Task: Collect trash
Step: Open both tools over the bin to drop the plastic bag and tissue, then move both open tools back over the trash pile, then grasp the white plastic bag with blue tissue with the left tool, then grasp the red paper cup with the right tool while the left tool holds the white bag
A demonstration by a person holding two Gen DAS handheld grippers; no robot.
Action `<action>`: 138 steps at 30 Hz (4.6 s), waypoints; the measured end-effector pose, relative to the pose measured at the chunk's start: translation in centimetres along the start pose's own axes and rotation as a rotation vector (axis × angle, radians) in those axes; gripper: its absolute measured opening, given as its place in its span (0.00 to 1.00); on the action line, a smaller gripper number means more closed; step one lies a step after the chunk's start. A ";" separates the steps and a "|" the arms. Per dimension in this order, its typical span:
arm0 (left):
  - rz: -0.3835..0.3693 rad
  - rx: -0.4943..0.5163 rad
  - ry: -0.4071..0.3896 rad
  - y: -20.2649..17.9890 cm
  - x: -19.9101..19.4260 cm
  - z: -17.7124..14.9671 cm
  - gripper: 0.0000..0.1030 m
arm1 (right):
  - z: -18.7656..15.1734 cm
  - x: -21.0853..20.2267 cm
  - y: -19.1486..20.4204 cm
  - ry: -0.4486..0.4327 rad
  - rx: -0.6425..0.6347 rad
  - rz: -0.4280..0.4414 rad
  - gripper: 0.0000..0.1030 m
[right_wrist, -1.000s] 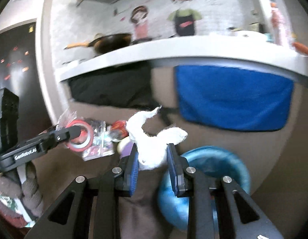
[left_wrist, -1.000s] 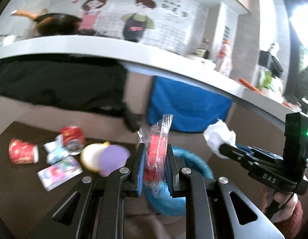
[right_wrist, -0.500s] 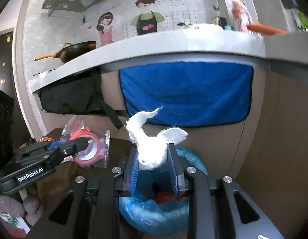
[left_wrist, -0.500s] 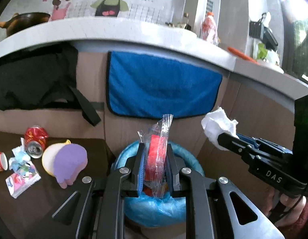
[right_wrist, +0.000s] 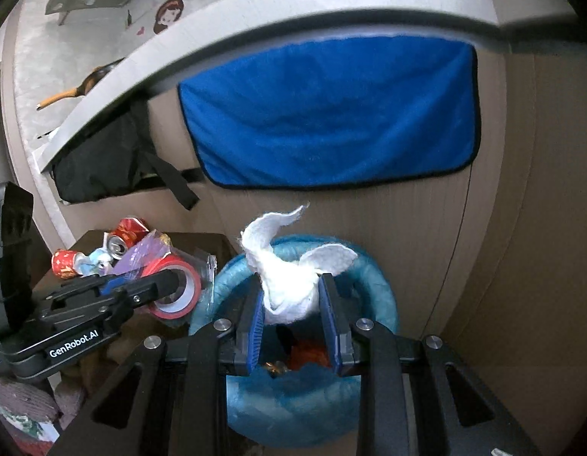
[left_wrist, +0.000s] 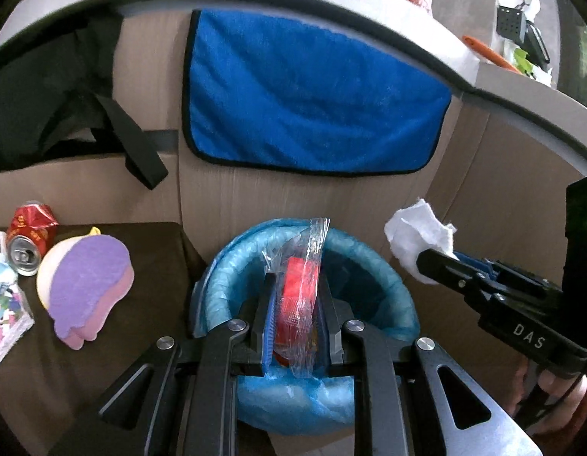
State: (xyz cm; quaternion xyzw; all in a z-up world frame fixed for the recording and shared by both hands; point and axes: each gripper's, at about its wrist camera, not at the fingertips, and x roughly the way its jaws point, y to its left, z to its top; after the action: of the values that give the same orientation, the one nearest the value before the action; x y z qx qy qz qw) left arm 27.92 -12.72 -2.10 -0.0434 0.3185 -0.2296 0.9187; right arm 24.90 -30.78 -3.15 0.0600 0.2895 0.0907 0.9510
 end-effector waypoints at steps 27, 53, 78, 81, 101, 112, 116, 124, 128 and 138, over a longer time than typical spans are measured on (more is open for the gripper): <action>-0.026 -0.121 -0.051 5.9 -2.1 1.8 0.63 | 0.0 0.9 1.7 -0.010 -0.033 -0.083 0.64; 0.344 -0.311 -0.128 27.2 -19.2 -6.1 0.63 | 0.1 2.4 22.1 0.005 -0.344 0.072 0.76; 0.371 -0.396 0.054 30.7 -4.3 -1.1 0.63 | -1.9 7.7 22.4 0.116 -0.372 0.034 0.76; 0.376 -0.409 0.059 31.3 -3.9 -1.2 0.61 | -2.1 8.2 22.2 0.128 -0.362 0.045 0.76; 0.398 -0.390 -0.208 31.1 -20.8 -7.5 0.46 | -0.1 10.7 28.4 0.171 -0.338 0.180 0.76; 0.581 -0.528 -0.392 37.6 -27.2 -12.2 0.47 | -1.2 14.2 43.3 0.168 -0.734 0.380 0.75; 0.555 -0.616 -0.456 39.5 -28.2 -13.6 0.47 | -2.0 16.2 47.6 0.153 -0.928 0.369 0.73; 0.518 -0.687 -0.441 40.7 -27.8 -14.9 0.47 | -3.0 20.4 51.6 0.098 -1.134 0.320 0.73; 0.507 -0.680 -0.427 40.8 -27.5 -14.8 0.47 | -3.6 22.6 53.0 0.107 -1.200 0.271 0.73; 0.523 -0.652 -0.412 40.3 -27.1 -14.4 0.47 | 0.6 22.7 48.8 0.230 -0.820 0.313 0.51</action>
State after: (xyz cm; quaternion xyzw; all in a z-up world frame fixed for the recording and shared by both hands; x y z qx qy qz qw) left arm 16.39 36.29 -7.32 -0.2926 0.1852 0.1351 0.9283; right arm 37.02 21.55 -6.73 -0.2893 0.3208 0.3466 0.8326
